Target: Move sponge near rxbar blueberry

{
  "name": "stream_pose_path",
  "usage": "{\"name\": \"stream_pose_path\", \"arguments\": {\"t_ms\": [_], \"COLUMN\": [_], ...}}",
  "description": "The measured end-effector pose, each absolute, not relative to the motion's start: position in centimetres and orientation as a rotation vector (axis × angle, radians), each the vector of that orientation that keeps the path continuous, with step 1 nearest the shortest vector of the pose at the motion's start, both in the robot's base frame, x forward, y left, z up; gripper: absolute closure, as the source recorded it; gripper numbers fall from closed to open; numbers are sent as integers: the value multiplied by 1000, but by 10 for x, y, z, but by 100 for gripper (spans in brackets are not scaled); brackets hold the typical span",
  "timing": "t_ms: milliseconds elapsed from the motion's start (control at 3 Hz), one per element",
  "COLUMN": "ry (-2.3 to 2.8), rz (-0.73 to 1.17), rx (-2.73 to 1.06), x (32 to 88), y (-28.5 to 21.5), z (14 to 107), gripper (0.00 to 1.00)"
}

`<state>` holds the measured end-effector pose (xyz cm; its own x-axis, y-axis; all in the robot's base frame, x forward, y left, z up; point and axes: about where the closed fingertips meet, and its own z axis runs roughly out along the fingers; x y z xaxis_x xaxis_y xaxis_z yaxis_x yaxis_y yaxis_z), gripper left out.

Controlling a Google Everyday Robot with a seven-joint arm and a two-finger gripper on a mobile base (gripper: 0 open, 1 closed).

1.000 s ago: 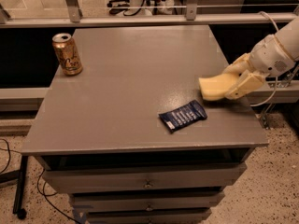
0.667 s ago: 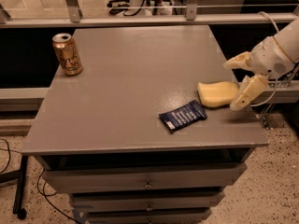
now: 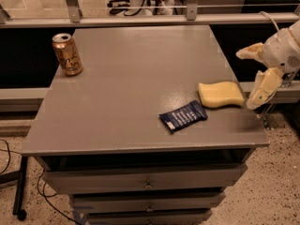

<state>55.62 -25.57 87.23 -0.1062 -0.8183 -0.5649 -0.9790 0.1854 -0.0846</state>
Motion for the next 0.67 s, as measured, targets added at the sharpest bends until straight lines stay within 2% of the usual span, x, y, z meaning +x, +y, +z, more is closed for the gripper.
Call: {"name": "stream_pose_path", "arguments": {"t_ms": [333, 667], "ry": [1995, 1952], "rz": [411, 358], "rx": [-1543, -1519], "x": [559, 569], "y": [-294, -297], "z": [906, 931], "gripper": [0, 0]}}
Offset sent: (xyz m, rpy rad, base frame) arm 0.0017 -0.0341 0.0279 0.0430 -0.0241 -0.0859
